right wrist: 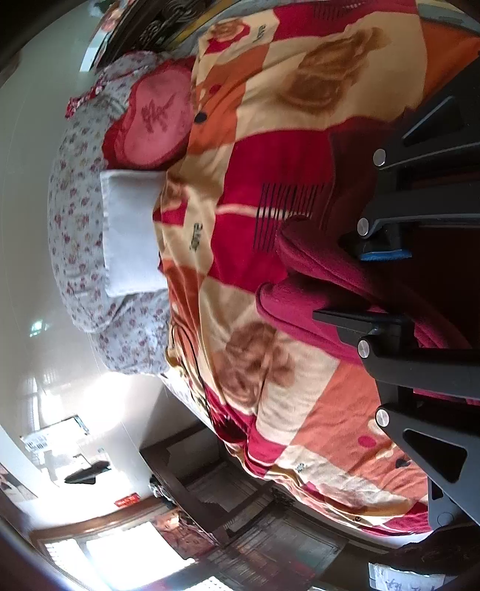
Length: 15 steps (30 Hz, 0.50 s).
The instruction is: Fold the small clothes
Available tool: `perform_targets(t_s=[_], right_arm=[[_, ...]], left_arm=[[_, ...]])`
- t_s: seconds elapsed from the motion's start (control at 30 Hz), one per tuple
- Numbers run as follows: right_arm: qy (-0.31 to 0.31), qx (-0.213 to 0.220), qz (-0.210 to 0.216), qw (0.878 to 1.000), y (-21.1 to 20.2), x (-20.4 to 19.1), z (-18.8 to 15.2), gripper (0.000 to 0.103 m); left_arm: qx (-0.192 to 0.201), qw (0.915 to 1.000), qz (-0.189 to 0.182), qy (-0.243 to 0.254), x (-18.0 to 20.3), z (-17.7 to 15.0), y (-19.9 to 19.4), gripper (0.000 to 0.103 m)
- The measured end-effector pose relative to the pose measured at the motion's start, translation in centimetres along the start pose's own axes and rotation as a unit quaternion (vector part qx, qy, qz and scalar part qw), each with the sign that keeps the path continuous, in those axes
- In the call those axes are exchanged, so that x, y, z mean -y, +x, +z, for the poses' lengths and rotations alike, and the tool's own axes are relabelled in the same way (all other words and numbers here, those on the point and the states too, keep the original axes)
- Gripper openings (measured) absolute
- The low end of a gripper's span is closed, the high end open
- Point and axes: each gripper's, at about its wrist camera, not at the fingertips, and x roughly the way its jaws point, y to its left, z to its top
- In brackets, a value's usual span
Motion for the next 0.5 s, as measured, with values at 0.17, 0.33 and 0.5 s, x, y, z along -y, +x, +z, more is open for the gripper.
perform_targets(t_s=[0.17, 0.33, 0.5], right_arm=[[0.017, 0.005, -0.006, 1.0, -1.0, 3.0, -0.7, 0.019], [0.033, 0.006, -0.013, 0.999, -1.8, 5.9, -1.6, 0.019], [0.049, 0.0, -0.025, 0.999, -1.7, 8.8, -2.6, 0.018]], left_arm=[[-0.008, 0.9998, -0.008, 0.014, 2.1, 0.7, 1.2, 0.026], [-0.017, 0.9993, -0.015, 0.029, 4.2, 0.9, 2.7, 0.026], [-0.029, 0.9988, -0.021, 0.034, 5.8, 0.9, 4.6, 0.026]])
